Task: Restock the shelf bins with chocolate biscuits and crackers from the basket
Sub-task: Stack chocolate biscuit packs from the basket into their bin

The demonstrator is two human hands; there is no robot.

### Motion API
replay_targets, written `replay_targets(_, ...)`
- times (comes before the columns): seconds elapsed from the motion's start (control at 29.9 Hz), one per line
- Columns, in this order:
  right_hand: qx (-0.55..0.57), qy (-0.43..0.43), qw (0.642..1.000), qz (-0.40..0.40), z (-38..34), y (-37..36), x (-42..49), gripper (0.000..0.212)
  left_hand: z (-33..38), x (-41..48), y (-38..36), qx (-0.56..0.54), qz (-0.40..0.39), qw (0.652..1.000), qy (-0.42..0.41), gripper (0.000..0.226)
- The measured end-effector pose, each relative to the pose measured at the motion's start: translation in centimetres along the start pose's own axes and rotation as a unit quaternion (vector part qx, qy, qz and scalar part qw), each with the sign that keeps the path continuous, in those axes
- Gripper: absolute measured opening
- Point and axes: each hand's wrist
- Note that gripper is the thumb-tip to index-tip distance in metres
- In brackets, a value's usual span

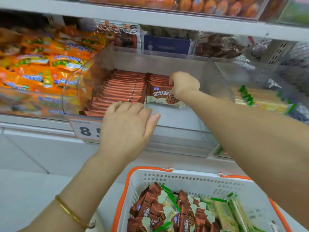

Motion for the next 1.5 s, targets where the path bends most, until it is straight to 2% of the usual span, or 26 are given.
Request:
replay_targets(0.13,-0.014,0.022,1.0,0.011,0.1,-0.7,0.3,0.032,0.0,0.1,0.0,-0.005,-0.002,1.0,-0.008,0.064)
replay_targets(0.37,0.02,0.0,1.0,0.02,0.4,-1.1,0.3,0.038,0.1,0.1,-0.1,-0.006,-0.003,1.0,-0.004,0.066)
replay_targets(0.57,-0.06,-0.013,0.997,0.053,0.2,-0.8,0.2,0.043,0.0,0.0,-0.1,-0.014,-0.006,1.0,-0.001,0.065)
replay_targets(0.84,-0.069,-0.011,0.996,0.057,0.2,-0.1,-0.2,0.046,-0.1,0.0,-0.3,-0.015,0.012,1.0,-0.004,0.065)
replay_targets(0.9,-0.018,-0.014,0.997,0.068,-0.1,0.9,-0.8,0.038,-0.1,0.0,-0.3,-0.022,0.035,0.999,-0.005,0.06)
replay_targets(0.97,0.083,0.003,0.992,0.094,-0.5,2.7,-2.6,0.022,0.2,-0.2,0.3,-0.034,0.084,0.996,-0.016,0.048)
replay_targets(1.04,0.183,0.049,0.976,0.104,-0.4,5.0,-6.6,0.022,1.4,-1.0,1.2,-0.037,0.143,0.988,-0.054,0.034)
replay_targets(1.14,0.336,0.108,0.934,0.052,0.8,7.6,-15.7,0.027,4.2,-3.2,2.0,-0.075,0.188,0.973,-0.113,0.021)
replay_targets(1.24,0.391,0.086,0.913,-0.072,4.4,4.3,-22.1,0.027,6.6,-6.0,0.8,-0.116,0.142,0.968,-0.17,0.016)
replay_targets(1.34,0.28,0.012,0.933,-0.226,9.1,-3.8,-25.0,0.023,8.1,-8.1,-1.8,-0.11,0.039,0.966,-0.23,0.017)
replay_targets(1.4,0.184,-0.019,0.941,-0.285,12.5,-9.5,-26.1,0.015,8.7,-8.9,-3.4,-0.103,-0.04,0.962,-0.249,0.021)
replay_targets(1.5,0.069,-0.004,0.933,-0.353,16.1,-15.0,-27.4,0.027,9.6,-9.5,-4.8,-0.099,-0.115,0.956,-0.253,0.028)
Point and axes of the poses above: each hand's wrist, its own x-axis towards the middle knuckle, its own y-axis out of the back of the hand, z = x × y
